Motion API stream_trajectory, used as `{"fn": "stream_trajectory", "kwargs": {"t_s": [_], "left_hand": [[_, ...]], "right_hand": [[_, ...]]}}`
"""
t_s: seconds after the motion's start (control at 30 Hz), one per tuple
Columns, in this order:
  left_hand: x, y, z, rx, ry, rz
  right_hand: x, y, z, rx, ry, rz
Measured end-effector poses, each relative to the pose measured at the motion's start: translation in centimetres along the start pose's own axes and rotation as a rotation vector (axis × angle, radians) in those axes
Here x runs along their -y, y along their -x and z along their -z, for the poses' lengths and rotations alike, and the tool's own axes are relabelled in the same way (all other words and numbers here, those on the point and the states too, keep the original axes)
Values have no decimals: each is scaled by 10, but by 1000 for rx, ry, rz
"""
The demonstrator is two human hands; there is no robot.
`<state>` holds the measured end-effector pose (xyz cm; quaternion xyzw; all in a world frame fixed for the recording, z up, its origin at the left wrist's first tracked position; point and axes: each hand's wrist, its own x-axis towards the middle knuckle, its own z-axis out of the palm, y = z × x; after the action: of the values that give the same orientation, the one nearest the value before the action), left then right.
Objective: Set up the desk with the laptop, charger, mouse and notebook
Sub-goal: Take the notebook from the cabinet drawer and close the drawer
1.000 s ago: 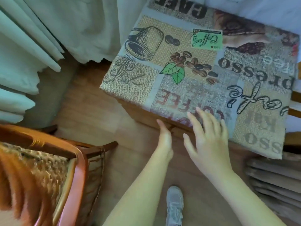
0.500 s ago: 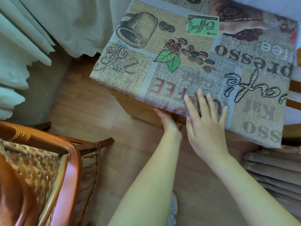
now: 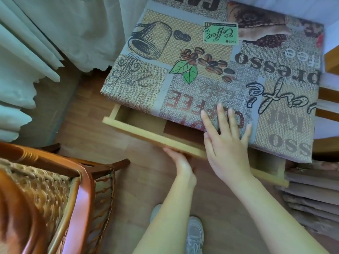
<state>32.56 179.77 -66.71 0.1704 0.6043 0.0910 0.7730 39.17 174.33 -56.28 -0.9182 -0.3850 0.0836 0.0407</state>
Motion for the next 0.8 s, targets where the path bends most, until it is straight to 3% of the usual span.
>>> {"fn": "stream_trajectory", "kwargs": {"t_s": [0.1, 0.17, 0.23, 0.3, 0.4, 0.57, 0.8], "left_hand": [[4, 24, 21, -167, -95, -135], [-7, 38, 26, -439, -140, -441], [-27, 54, 33, -604, -523, -852], [-41, 54, 47, -618, -1006, -1262], [-53, 42, 51, -434, -1555, -1600], [-60, 38, 49, -337, -1778, -1738], [-53, 50, 65, -235, -1853, -1706]], "right_hand": [[-1, 6, -6, -18, 12, -12], [1, 11, -6, -10, 22, -5], [0, 13, -5, -9, 0, -7], [-1, 15, -3, -6, 7, -4], [-2, 17, -2, 3, 7, 2], [-3, 22, -4, -3, 30, -3], [-4, 35, -8, 0, 49, -23]]}}
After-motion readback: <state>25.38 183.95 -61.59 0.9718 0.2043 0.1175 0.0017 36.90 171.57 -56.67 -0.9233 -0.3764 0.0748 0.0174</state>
